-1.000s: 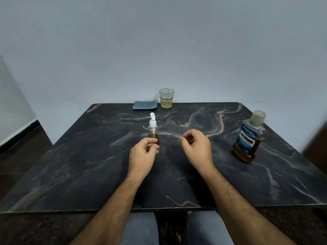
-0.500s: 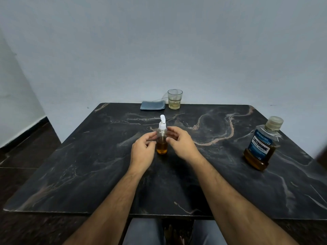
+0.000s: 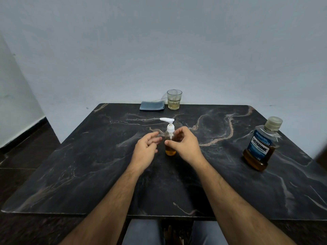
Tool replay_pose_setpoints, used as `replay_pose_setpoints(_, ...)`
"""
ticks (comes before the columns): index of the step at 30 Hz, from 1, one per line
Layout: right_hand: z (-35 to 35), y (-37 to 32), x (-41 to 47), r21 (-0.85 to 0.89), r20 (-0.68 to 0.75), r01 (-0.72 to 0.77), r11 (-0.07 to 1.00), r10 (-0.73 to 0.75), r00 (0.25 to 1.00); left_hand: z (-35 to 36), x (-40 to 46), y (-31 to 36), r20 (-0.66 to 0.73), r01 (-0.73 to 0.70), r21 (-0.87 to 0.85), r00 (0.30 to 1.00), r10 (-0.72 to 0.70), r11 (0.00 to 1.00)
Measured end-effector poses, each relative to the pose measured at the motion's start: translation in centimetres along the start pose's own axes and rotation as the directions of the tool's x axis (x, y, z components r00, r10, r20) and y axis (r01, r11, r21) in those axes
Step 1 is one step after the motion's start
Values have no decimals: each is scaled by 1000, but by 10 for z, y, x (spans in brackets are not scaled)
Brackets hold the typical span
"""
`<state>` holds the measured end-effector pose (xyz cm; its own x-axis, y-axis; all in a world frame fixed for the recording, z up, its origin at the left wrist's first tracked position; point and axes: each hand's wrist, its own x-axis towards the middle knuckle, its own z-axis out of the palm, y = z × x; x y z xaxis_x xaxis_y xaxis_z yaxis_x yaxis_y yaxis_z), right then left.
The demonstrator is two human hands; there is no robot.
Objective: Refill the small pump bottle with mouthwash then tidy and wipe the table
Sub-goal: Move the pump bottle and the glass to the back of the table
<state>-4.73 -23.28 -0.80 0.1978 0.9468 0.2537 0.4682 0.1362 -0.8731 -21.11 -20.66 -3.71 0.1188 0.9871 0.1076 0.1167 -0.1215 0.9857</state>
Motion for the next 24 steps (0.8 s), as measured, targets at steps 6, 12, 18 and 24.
replay_pose_setpoints(6, -15, 10, 0, -28, -114, 23, 999, -26, 993, 8, 10, -4, -17, 0, 30, 1000, 0, 1000)
replay_pose_setpoints(12, -37, 22, 24, -66, -269, 48, 997, -64, 961, 26, 51, 4, -30, -11, 77, 999, 13, 997)
replay_pose_setpoints(18, -54, 39, 61, -118, -283, 35, 992, -68, 957, 50, 117, 17, -84, -2, 138, 996, 13, 990)
replay_pose_setpoints(24, -54, 53, 90, -144, -339, 50, 988, -97, 936, 80, 189, 23, -169, 34, 127, 986, -12, 991)
